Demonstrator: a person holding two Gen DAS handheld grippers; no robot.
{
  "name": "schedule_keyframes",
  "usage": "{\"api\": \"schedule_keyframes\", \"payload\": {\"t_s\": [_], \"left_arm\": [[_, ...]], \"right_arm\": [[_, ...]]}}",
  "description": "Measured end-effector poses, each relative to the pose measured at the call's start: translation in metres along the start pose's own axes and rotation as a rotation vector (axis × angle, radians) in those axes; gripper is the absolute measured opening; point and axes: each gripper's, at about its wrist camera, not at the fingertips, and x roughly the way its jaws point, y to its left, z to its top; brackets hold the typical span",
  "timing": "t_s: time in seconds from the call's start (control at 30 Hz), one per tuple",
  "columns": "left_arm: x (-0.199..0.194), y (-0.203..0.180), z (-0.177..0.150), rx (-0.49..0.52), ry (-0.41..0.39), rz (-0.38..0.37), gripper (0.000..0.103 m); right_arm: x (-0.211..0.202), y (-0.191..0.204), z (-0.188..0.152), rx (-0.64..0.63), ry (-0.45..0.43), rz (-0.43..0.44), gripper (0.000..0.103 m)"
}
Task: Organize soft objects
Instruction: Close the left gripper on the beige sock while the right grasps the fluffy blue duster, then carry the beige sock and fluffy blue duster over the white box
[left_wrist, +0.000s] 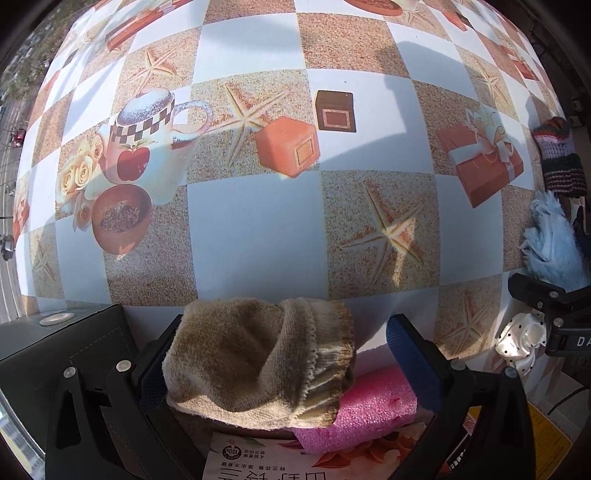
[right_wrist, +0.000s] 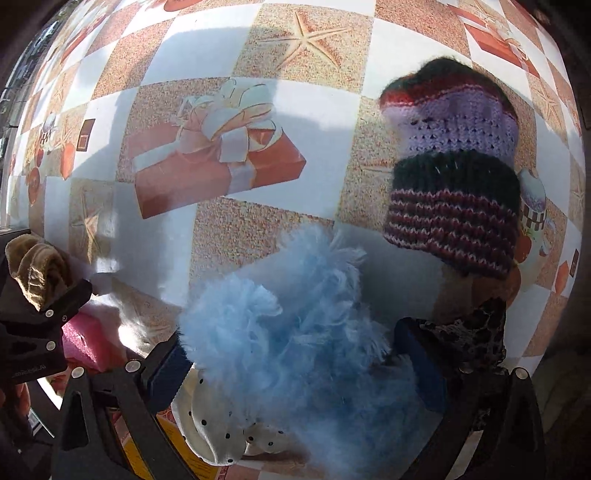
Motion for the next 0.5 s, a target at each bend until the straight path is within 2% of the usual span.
{"api": "schedule_keyframes", "payload": {"t_s": [0.13, 0.23, 0.27, 0.3, 0.33, 0.37, 0.4, 0.47, 0.5], "left_arm": [[-0.003, -0.007, -0.006, -0.006, -0.031, 0.001, 0.103], [-0.002, -0.007, -0.005, -0.01, -0.016, 0.001, 0.103], [-0.002, -0.007, -0.004, -0.013, -0.01, 0.003, 0.103], [-0.004, -0.009, -0.004, -0.012, -0.014, 0.003, 0.101], [-0.007, -0.01, -0.005, -0.009, -0.028, 0.002, 0.095], [-0.01, -0.011, -0.004, -0.004, -0.044, 0.003, 0.084], [-0.016, -0.013, -0.005, 0.003, -0.059, 0.001, 0.076], [-0.023, -0.015, -0.005, 0.026, -0.071, 0.001, 0.031], [-0.026, -0.014, -0.005, 0.024, -0.07, -0.006, 0.03]], "right_arm": [[-0.002, 0.004, -0.001, 0.017, -0.009, 0.0, 0.103], [-0.006, -0.008, 0.0, 0.049, -0.021, 0.032, 0.103], [-0.007, -0.011, -0.002, 0.065, -0.027, 0.042, 0.102], [-0.01, -0.012, -0.004, 0.073, -0.034, 0.035, 0.092], [-0.015, -0.014, -0.005, 0.07, -0.044, 0.016, 0.084], [-0.023, -0.019, -0.005, 0.061, -0.058, 0.013, 0.061], [-0.028, -0.021, -0.009, 0.059, -0.067, 0.034, 0.033], [-0.037, -0.032, -0.012, 0.104, -0.091, 0.081, 0.03], [-0.045, -0.037, -0.014, 0.126, -0.126, 0.101, 0.03]]}}
